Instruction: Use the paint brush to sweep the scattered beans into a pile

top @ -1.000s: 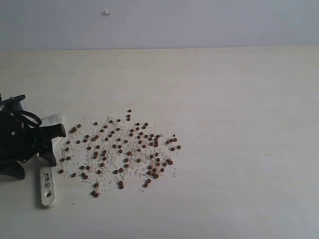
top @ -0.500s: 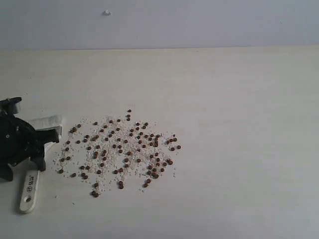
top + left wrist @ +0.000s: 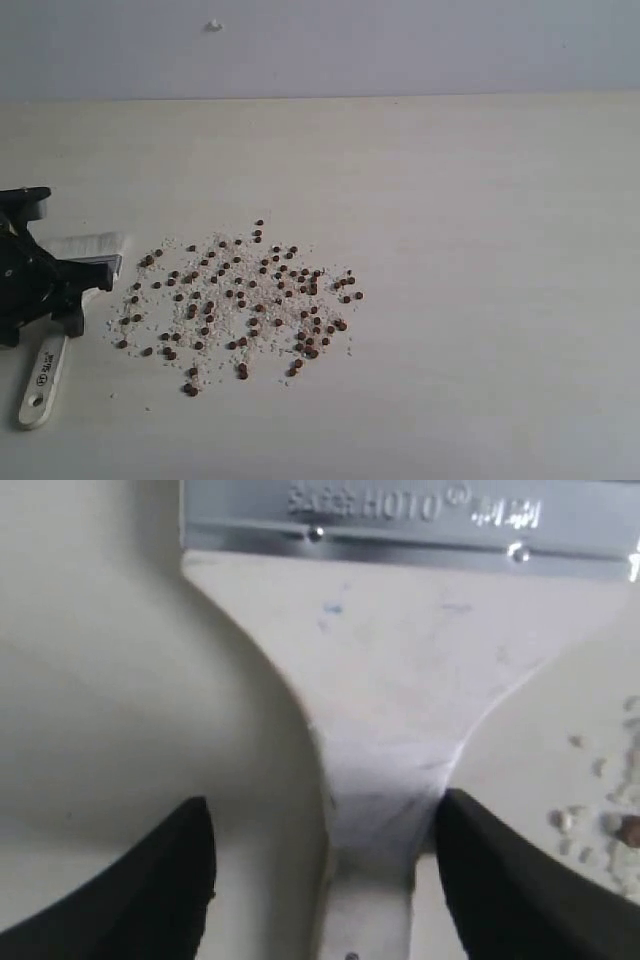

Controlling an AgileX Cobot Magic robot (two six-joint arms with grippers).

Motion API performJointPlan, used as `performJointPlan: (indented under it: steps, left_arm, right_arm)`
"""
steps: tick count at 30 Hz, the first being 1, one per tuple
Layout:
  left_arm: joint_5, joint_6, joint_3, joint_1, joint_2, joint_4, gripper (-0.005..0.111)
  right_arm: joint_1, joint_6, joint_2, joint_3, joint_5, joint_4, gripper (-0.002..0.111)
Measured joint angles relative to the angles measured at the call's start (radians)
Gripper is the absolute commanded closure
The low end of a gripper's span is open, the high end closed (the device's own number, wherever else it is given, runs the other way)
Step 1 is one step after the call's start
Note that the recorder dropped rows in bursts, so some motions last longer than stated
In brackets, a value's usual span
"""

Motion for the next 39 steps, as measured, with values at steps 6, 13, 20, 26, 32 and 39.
performJointPlan:
  steps: [6, 13, 20, 26, 32, 39]
  left_arm:
    - [0.002, 0.04, 0.0, 0.0, 0.0, 0.007, 0.051]
    - [0.002, 0.072, 0.0, -0.093, 0.0, 0.01, 0.052]
    - [-0.002, 0.008, 0.0, -0.122, 0.0, 0.012, 0.052]
    - [0.011, -0.098, 0.0, -0.122, 0.0, 0.014, 0.053]
    - [0.016, -0.099, 0.0, -0.122, 0.0, 0.02, 0.057]
    - [0.045, -0.088, 0.0, -0.122, 0.0, 0.024, 0.074]
  right_arm:
    - [0.0, 0.0, 0.0, 0.0, 0.0, 0.0, 0.108]
    - [0.0, 0.0, 0.0, 0.0, 0.0, 0.0, 0.108]
    - [0.0, 0.0, 0.0, 0.0, 0.0, 0.008, 0.108]
    - [0.0, 0.0, 0.0, 0.0, 0.0, 0.014, 0.108]
    - [0.0, 0.0, 0.0, 0.0, 0.0, 0.014, 0.108]
    - [0.0, 0.0, 0.0, 0.0, 0.0, 0.014, 0.108]
